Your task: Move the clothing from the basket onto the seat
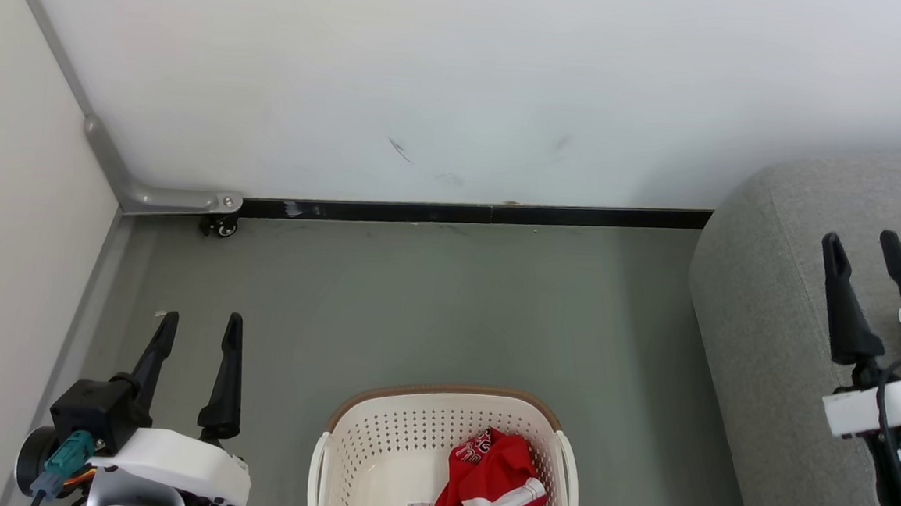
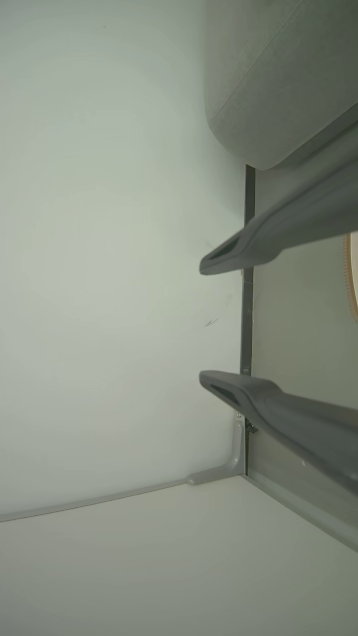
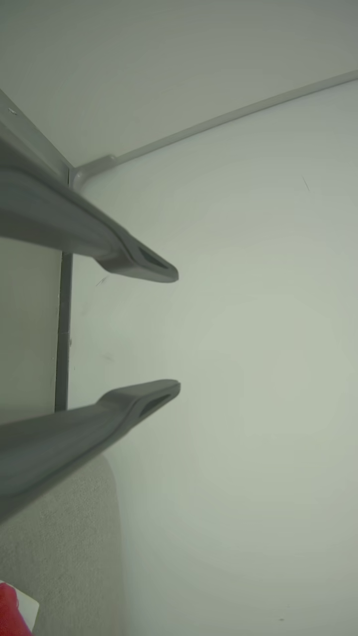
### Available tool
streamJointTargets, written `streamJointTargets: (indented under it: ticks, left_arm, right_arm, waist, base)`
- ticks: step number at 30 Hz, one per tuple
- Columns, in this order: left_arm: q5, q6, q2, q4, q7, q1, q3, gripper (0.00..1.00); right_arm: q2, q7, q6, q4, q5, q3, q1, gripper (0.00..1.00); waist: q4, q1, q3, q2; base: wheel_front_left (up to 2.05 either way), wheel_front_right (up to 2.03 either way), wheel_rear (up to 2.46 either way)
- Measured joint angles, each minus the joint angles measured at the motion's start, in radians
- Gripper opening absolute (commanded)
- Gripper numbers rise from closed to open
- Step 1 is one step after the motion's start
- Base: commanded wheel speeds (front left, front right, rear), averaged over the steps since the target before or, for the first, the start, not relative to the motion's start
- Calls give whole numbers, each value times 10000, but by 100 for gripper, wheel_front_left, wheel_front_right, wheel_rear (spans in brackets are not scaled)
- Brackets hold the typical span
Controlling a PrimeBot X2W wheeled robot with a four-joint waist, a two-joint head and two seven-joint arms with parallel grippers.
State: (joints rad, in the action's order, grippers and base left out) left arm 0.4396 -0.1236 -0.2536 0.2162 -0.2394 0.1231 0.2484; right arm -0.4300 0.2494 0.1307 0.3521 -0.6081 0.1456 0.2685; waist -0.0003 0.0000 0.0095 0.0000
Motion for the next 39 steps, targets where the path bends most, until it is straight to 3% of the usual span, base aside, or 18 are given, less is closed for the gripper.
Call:
streamJointTargets:
  ticks: [15, 39]
  left_arm:
    - [240, -6, 355, 56, -77, -120, -222, 100]
    - [-113, 52, 481, -25, -86, -109, -487, 100]
  right_arm:
    - [968, 0, 0, -1016, 1260, -353, -1676, 100]
    - [1547, 0, 0, -1628, 2150, -731, -2123, 100]
  waist:
    - [244, 0, 185, 0]
    - [239, 0, 463, 0]
  base:
    - [0, 0, 0]
    - [0, 0, 0]
